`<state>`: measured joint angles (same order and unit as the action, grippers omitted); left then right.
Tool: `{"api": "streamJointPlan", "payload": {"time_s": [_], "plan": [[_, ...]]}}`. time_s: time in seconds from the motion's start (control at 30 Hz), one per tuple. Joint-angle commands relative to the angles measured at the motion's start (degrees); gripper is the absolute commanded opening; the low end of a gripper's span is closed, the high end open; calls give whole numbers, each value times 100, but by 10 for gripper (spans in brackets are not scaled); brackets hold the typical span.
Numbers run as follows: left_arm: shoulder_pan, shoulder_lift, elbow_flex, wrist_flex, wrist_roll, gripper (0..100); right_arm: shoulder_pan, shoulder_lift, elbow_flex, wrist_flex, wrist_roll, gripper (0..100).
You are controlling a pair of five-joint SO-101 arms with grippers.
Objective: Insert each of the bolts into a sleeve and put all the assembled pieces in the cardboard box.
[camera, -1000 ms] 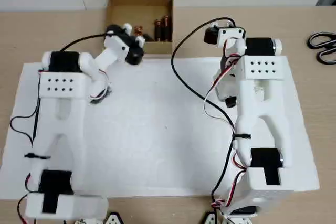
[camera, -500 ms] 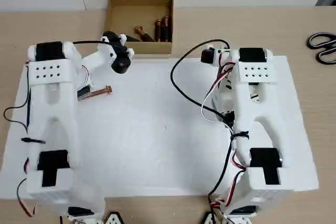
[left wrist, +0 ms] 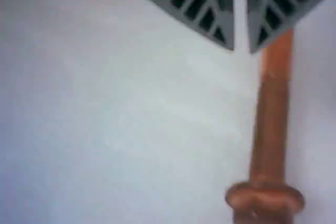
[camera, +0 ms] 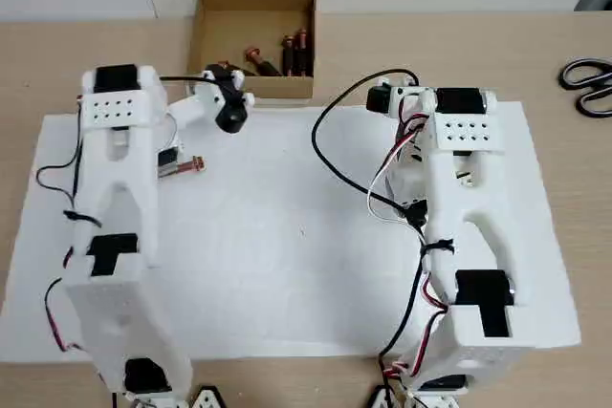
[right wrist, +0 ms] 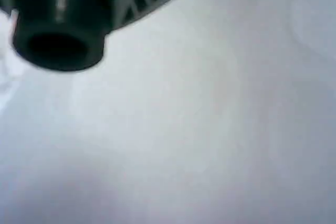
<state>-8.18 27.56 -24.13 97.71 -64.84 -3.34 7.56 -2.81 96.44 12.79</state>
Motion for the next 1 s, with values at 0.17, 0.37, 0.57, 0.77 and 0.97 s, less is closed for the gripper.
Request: {"api": "streamJointPlan", "payload": {"time_s": [0.17, 0.37, 0.57, 0.77, 0.97], "plan": [[352, 624, -989, 18, 9, 8, 295, -277, -26, -57, 70, 5], [369, 1037, -1727, 53, 18, 8, 708, -286, 35, -4, 352, 5], [387, 1275, -1859, 18, 9, 8, 725, -321, 378, -57, 369, 5], [352, 1468, -1859, -141, 35, 47, 716, -321, 387, -66, 360, 5], [360, 1433, -1868, -308, 343, 97, 716, -321, 387, -66, 360, 5]]}}
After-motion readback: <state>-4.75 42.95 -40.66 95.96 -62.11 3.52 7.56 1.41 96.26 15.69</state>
